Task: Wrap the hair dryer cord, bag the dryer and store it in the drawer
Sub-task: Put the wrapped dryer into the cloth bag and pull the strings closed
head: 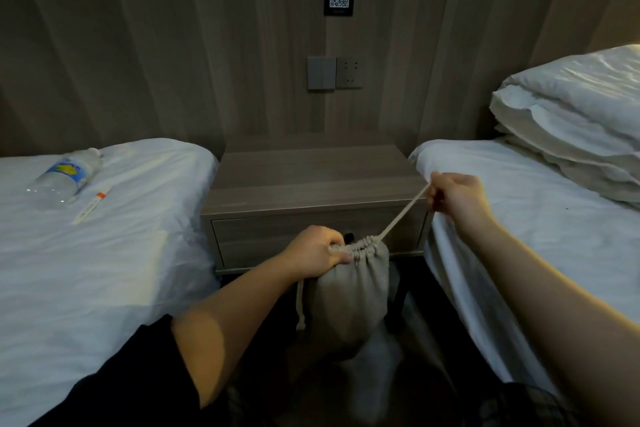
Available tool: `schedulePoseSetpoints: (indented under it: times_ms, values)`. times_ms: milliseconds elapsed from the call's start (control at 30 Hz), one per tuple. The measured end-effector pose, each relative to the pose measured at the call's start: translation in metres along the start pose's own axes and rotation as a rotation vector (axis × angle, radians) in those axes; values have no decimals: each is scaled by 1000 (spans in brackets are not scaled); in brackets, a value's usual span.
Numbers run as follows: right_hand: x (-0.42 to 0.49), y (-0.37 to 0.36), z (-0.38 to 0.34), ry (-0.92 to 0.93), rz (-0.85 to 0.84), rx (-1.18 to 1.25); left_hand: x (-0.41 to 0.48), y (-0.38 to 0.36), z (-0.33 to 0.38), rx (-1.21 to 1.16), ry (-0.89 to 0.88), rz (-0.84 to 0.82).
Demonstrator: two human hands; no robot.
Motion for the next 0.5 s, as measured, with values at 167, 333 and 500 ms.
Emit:
schedulePoseSetpoints:
  times_ms: [167,333,500]
  values:
    - [-11,-9,9,392,-365,-1018,-1,-8,8,52,-50,-10]
    - [-56,-62,16,283,-930,-857,-1,-5,14,103,-75,-21]
    - [-51,-77,16,320,-738,-804,-6,13,16,13,-63,53]
Point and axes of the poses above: each hand's wrist, its own x-axis towards the middle knuckle, its own y-axis out of the back of the hand, z = x × y, the point moved 4 cm from there along x, towards the middle knuckle, and after that the axes turned 8 degrees about y, right-handed, at the moved point
